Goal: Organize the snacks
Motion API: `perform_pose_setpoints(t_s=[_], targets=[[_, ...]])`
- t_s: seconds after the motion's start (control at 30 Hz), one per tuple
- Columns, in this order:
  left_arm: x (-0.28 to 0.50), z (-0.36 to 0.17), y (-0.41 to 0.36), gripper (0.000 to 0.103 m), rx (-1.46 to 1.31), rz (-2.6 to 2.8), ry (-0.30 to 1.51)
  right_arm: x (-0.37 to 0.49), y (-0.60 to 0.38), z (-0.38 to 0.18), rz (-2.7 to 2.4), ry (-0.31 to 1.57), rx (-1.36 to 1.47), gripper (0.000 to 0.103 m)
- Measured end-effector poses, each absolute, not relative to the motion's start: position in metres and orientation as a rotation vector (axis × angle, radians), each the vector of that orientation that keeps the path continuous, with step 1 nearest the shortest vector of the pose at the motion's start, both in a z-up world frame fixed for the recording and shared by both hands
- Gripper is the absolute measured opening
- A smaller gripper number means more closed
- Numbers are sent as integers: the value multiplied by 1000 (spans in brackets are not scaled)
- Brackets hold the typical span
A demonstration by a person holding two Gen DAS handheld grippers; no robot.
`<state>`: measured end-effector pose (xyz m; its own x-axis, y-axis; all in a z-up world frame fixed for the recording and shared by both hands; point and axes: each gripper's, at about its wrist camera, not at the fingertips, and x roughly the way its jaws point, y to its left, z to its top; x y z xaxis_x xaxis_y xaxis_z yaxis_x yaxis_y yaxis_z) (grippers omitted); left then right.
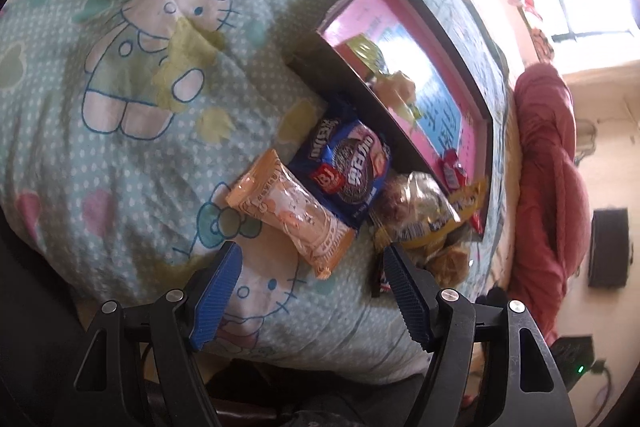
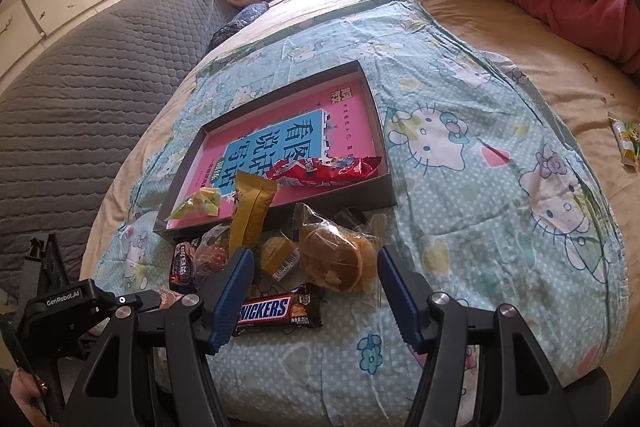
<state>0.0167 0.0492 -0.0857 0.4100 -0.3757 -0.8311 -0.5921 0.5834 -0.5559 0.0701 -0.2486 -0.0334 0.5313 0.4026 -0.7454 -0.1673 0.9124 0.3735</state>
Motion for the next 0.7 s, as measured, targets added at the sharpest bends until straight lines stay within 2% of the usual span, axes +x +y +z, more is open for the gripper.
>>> perform_pose_setpoints(t_s=[0.2, 0.43, 0.7], targets=[[25, -95, 53, 71, -1080, 189, 1169, 73, -249, -37, 347, 961, 273, 64], [30, -105, 56, 38, -1077, 207, 1167, 79, -247, -49, 347, 990, 276, 64], [36, -113, 60, 36, -1057, 207, 1153, 94, -243, -70, 326, 1052, 296, 64]])
